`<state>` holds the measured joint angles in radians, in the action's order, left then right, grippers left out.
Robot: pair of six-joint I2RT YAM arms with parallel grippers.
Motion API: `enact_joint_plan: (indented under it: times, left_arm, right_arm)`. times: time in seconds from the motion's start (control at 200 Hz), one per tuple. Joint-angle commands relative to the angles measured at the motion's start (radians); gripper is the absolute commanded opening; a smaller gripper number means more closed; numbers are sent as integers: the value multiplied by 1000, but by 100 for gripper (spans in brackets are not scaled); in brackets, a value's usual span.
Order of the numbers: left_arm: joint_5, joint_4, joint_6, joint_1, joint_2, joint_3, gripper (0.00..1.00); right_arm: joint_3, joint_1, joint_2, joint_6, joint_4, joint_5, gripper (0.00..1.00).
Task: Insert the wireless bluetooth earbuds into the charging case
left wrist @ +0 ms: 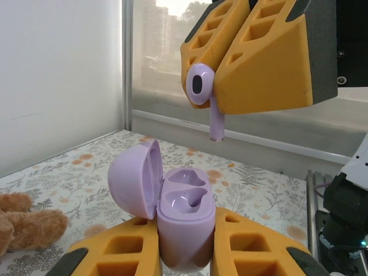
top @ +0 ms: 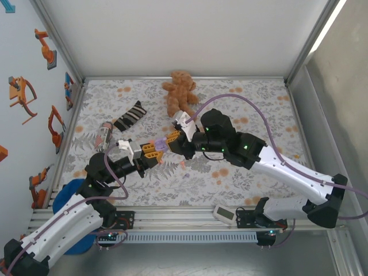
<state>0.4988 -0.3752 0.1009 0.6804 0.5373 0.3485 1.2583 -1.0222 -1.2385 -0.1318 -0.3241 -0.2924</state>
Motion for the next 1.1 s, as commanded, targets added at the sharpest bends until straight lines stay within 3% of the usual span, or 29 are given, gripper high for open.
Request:
enact_joint_plan:
  times: [0.0, 1.092]
  left_arm:
    - [27, -48, 13, 5, 1, 22, 0]
    - [32, -56, 20, 6, 5, 24, 0]
  right_arm:
    - [48, -10, -14, 23, 30, -28, 16]
    - [46, -27, -70, 24, 10, -7, 16]
